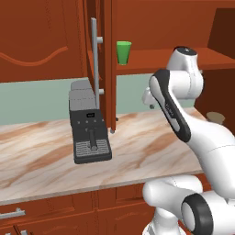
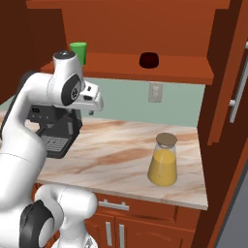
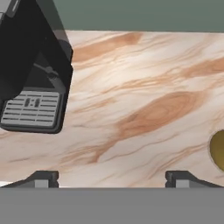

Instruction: There is a tray on the dining counter. Grab the cup, mug, and pitcher and place them on the tray. The pitcher may be placed next to the tray if it cannot fit the tray.

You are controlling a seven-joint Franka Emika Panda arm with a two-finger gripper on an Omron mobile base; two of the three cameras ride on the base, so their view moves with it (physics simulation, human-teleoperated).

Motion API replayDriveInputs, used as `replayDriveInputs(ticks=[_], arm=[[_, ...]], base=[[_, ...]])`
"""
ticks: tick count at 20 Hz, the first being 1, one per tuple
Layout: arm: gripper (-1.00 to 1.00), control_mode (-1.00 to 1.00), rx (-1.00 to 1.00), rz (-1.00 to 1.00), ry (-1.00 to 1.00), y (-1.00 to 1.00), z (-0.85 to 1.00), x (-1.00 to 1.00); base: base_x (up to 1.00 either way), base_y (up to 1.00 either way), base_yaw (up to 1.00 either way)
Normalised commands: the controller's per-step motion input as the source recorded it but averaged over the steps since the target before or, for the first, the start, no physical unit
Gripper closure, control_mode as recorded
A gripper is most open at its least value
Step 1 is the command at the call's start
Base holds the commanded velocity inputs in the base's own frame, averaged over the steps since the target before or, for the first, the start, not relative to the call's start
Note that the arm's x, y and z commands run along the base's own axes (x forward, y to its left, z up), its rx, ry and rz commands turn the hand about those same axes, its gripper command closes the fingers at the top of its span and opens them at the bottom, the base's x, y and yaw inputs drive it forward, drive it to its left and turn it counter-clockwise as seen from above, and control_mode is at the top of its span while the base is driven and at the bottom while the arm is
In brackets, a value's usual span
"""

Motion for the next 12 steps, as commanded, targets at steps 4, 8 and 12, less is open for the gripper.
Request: replayDriveInputs(ticks=[4,8,12], arm=[[-1.0,-1.0,0.06,-0.01,-0.07,0.01,0.12,-0.18],[-1.0,-1.0,0.1,-0.04,-0.09,0.04,0.19,-0.2],[-1.0,-1.0,0.13,-0.06,-0.1,0.0,0.26,-0.25]], base=[[0.0,0.0,0.0],[0.0,0.0,0.0],[0.0,0.0,0.0]])
